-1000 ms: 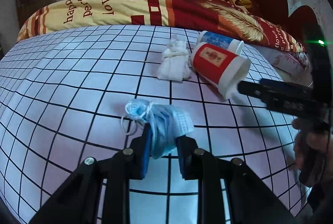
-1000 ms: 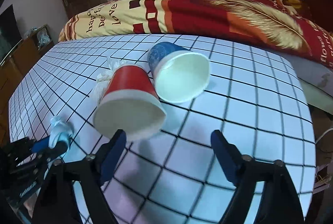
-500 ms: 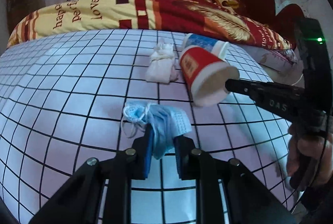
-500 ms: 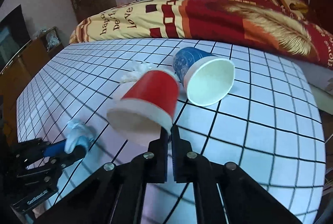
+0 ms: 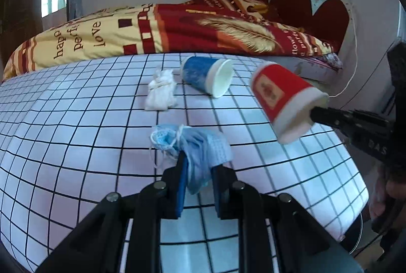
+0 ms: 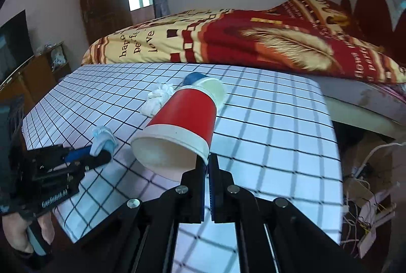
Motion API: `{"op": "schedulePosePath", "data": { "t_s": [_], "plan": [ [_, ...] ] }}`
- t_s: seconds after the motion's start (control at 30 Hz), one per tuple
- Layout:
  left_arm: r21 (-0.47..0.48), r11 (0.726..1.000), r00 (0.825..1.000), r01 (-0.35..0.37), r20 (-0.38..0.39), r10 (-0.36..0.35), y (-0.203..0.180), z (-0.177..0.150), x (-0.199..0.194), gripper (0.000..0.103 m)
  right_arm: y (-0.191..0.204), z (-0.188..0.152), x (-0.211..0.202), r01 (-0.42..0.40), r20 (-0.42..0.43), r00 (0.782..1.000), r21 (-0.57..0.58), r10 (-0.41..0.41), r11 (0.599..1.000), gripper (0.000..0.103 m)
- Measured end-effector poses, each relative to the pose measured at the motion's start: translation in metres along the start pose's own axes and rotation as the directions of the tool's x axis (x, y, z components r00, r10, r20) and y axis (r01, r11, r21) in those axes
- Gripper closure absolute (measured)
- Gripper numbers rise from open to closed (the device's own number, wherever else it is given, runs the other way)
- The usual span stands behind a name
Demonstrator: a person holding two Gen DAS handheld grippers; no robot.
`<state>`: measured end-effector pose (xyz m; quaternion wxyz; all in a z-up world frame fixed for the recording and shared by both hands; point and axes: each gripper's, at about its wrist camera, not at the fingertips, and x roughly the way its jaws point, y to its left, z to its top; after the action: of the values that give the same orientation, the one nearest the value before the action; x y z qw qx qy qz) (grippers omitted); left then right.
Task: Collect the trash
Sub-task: 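Grasp the blue mask with the left tool while the right tool grasps the red paper cup, then carry the blue mask and red cup over the black bin and open both tools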
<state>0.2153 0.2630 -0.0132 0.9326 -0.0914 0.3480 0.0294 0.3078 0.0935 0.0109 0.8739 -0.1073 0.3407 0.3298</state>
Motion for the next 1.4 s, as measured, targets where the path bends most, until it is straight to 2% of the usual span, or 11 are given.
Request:
{"op": "schedulePosePath", "data": {
  "t_s": [0.43,0.9,1.2,1.4],
  "plan": [
    [0.074,0.997,0.999,0.014,0.05,-0.018,-0.053,-0.007,-0.038,0.084,-0.039,-0.049,-0.095,0.047,0.073,0.996,0.076,-0.052,0.996,0.1],
    [0.161,0.983,0.994,0.088,0.056,-0.098,-0.122,-0.017,-0.057,0.084,-0.078,-0.099,-0.182,0.113,0.134,0.982,0.165,-0.136,0.98,0.1],
    [0.231,0.961,0.986,0.154,0.034,-0.166,-0.172,-0.028,-0.059,0.084,-0.112,-0.139,-0.221,0.178,0.123,0.97,0.223,-0.209,0.958,0.1],
    [0.268,0.943,0.978,0.199,0.008,-0.209,-0.203,-0.038,-0.058,0.084,-0.143,-0.178,-0.247,0.219,0.11,0.958,0.311,-0.263,0.925,0.1]
  ]
}}
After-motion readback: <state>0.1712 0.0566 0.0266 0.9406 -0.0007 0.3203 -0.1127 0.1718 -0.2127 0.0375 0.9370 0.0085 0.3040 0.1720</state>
